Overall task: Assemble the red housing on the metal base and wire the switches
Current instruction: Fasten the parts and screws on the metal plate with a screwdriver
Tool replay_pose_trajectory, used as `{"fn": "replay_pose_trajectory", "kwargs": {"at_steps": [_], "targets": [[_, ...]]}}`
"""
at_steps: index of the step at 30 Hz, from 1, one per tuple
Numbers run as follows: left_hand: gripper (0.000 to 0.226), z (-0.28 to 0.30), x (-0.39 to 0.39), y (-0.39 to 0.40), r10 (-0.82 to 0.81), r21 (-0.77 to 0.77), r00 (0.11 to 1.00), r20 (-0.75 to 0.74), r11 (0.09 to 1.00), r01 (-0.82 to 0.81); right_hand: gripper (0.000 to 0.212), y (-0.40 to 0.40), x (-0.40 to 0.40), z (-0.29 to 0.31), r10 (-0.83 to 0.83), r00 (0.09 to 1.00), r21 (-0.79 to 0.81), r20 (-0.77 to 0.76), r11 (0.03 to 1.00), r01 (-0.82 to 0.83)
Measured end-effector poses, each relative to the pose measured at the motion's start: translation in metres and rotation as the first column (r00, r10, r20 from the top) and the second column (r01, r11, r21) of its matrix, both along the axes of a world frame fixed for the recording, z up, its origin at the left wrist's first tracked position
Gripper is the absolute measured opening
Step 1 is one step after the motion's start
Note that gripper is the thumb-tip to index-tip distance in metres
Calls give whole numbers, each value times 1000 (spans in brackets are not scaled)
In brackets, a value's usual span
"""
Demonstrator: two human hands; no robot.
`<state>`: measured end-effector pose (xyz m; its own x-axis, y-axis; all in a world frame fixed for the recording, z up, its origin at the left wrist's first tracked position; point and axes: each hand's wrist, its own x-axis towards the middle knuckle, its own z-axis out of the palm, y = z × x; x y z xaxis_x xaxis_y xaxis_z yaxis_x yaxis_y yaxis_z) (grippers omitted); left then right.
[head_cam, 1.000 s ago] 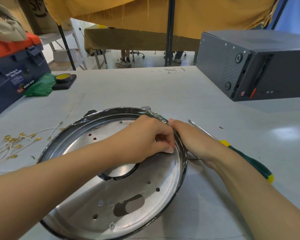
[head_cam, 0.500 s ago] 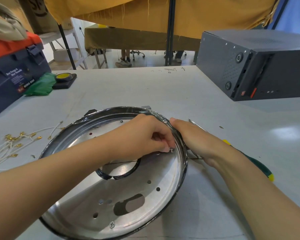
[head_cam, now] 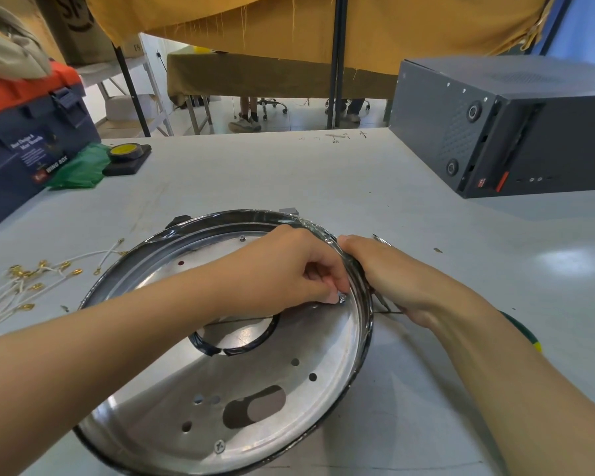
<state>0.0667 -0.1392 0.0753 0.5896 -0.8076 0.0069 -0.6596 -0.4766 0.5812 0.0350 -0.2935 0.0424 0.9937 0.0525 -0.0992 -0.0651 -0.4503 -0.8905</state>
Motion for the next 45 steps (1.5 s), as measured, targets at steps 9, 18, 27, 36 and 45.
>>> {"fn": "replay_pose_trajectory", "kwargs": {"at_steps": [9, 18, 27, 36, 45], "targets": [[10, 0, -3, -1, -19, -25, 999, 44, 999, 20, 34, 2, -1, 2, -18, 1000, -25, 22, 1000, 19], [6, -1, -6, 1, -53, -45, 990, 129, 997, 59, 29, 3, -1, 2, -22, 1000, -5, 8, 1000, 22], [7, -4, -7, -1, -94, -1, 959, 266, 995, 98, 30, 4, -2, 2, -9, 999, -38, 35, 999, 10], [8, -7, -9, -1, -105, -13, 936, 336, 993, 116, 33, 4, -1, 2, -30, 999, -34, 35, 999, 31], [7, -6, -10, -1, -93, -25, 949, 301, 994, 106, 41, 3, -1, 1, -62, 997, -40, 52, 997, 64]]}}
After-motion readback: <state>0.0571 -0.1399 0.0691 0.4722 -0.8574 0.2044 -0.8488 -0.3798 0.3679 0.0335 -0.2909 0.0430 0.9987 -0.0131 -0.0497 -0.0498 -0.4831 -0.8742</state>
